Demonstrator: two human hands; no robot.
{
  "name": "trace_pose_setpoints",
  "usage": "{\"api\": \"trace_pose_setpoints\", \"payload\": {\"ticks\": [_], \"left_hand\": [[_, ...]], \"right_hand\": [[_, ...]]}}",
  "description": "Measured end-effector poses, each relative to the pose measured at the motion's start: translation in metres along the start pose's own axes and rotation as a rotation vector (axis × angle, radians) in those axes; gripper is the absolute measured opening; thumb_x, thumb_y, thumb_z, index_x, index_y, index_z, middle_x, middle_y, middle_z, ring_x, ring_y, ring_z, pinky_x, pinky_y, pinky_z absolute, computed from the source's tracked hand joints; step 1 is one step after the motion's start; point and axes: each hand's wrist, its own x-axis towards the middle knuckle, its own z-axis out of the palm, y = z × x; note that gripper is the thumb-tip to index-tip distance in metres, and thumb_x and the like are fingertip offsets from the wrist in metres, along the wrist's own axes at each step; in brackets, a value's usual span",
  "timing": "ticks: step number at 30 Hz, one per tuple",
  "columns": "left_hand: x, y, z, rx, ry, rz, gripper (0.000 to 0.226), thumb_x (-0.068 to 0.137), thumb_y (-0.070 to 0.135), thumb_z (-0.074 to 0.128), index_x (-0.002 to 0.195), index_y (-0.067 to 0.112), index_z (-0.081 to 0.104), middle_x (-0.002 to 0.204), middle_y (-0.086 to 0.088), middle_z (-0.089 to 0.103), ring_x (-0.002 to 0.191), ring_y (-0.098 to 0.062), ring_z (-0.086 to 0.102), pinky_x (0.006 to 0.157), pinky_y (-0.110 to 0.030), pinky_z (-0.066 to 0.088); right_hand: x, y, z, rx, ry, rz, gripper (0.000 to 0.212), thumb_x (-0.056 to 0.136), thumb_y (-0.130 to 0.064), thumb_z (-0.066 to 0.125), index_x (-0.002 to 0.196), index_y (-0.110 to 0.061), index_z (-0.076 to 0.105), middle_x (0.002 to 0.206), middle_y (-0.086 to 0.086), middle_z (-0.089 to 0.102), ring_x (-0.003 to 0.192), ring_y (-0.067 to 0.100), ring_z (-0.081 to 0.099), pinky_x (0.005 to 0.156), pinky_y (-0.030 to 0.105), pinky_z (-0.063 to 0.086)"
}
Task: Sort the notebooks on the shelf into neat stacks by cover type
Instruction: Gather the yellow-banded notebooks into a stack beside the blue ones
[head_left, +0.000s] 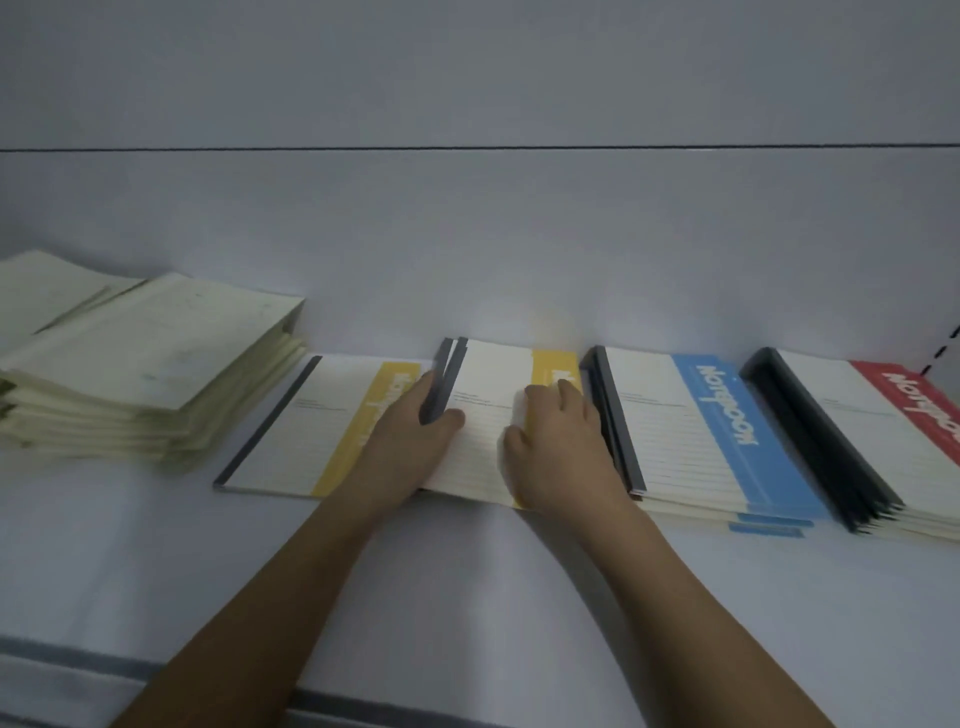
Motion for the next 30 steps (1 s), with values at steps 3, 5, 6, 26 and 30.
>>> {"api": "trace_pose_setpoints", "payload": {"ticks": [3,5,6,26,30], "left_hand": [[-0.002,-0.001,0.002,0.059,-0.026,0.034,0.031,0.092,0.02,0.056,0.112,0.043,0.056,0.107,0.018,0.065,0.101,-0.006,0.06,0.085,-0.028,0.047],[0.0,-0.003,0.003,0.056,-0.014,0.039,0.035,0.093,0.022,0.056,0.123,0.04,0.053,0.116,0.019,0.061,0.107,-0.006,0.057,0.089,-0.027,0.043],[0.001,-0.005,0.004,0.047,-0.014,0.035,0.038,0.094,0.024,0.056,0.13,0.035,0.052,0.122,0.017,0.059,0.112,-0.006,0.055,0.094,-0.028,0.041],[-0.021,-0.01,-0.078,0.109,0.335,0.268,0.026,0.092,0.006,0.053,0.103,0.025,0.067,0.101,0.021,0.066,0.096,0.004,0.06,0.088,-0.016,0.045],[-0.032,-0.034,-0.136,0.186,0.362,0.2,0.02,0.091,0.008,0.057,0.095,0.023,0.07,0.095,0.012,0.07,0.091,-0.009,0.065,0.081,-0.02,0.049]], "right_hand": [[0.003,0.001,0.002,-0.027,-0.037,0.028,0.042,0.087,-0.033,0.025,0.115,-0.009,0.046,0.124,0.015,0.041,0.114,0.036,0.037,0.096,0.043,0.035],[0.003,0.001,0.002,-0.021,-0.032,0.04,0.033,0.094,-0.027,0.036,0.119,-0.008,0.045,0.129,0.015,0.039,0.117,0.036,0.035,0.097,0.043,0.034],[0.002,0.001,0.002,-0.015,-0.024,0.039,0.032,0.095,-0.025,0.038,0.121,-0.007,0.045,0.131,0.016,0.039,0.118,0.035,0.034,0.098,0.043,0.033],[-0.012,-0.057,-0.009,0.292,0.241,-0.439,0.024,0.094,-0.018,0.05,0.114,-0.013,0.061,0.115,0.002,0.056,0.109,0.02,0.05,0.088,0.022,0.036],[-0.018,-0.109,0.012,0.15,0.064,-0.501,0.036,0.095,-0.031,0.053,0.128,-0.017,0.053,0.128,0.0,0.051,0.119,0.019,0.043,0.09,0.034,0.044]]}}
